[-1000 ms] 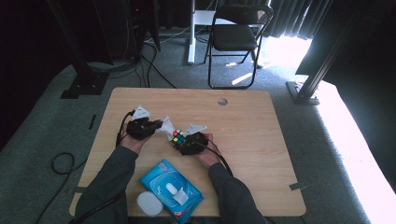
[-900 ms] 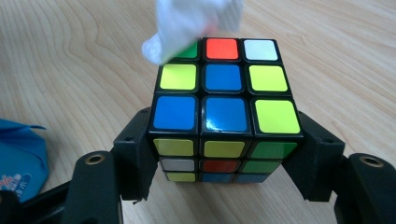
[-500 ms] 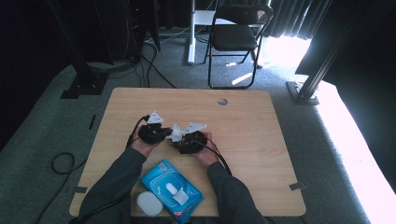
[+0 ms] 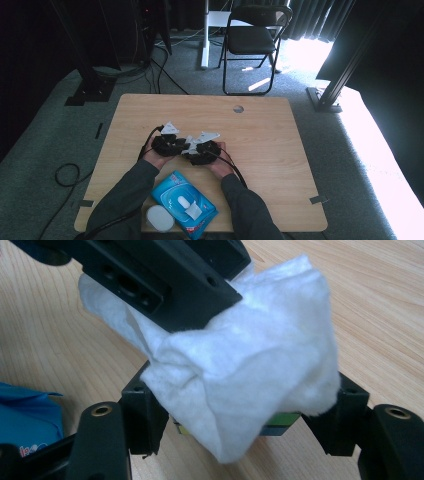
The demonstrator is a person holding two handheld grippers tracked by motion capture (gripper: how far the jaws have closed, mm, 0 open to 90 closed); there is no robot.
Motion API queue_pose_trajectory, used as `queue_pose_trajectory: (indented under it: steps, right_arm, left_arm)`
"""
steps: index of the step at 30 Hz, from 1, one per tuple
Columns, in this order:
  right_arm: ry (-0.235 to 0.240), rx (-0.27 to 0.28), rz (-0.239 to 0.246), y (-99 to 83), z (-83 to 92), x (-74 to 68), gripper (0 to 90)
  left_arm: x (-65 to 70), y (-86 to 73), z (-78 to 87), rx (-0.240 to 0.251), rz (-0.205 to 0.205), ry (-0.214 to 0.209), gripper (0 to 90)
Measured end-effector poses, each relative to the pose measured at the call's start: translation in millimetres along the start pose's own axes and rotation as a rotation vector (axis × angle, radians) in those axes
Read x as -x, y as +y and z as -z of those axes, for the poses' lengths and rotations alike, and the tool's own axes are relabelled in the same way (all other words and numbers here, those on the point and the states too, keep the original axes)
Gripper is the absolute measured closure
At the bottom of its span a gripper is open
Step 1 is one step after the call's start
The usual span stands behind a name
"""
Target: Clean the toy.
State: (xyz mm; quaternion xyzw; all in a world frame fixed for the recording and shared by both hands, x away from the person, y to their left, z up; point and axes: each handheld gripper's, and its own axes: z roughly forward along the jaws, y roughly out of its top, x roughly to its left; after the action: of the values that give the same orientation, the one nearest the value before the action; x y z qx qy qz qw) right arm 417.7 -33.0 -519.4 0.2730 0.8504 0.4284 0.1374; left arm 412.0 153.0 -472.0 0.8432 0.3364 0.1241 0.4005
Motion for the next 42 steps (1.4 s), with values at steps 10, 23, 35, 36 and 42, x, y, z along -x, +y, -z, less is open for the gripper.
queue_pose_trajectory:
  steps: [10,23,35,36,42]
  right_arm:
    - [-0.001,0.000,0.003,-0.1,-0.6,-1.5,34.3]
    - [0.026,0.009,0.039,1.2,1.8,-8.4,34.3]
    - [0.064,0.011,0.061,1.9,1.5,-13.4,34.3]
    - [0.063,0.012,0.061,2.0,1.4,-13.1,34.3]
    - [0.052,0.014,0.055,3.7,0.8,-11.8,34.3]
  left_arm:
    - [7.0,3.1,-2.9,-0.016,-0.051,-0.001,83.3]
    - [-5.3,5.8,1.5,-0.005,-0.010,0.063,86.3]
    - [-10.9,6.2,1.3,-0.008,0.020,0.122,86.6]
    - [-9.4,6.2,1.2,-0.003,0.014,0.113,86.6]
    - [5.0,9.5,-1.8,-0.010,-0.043,0.089,87.1]
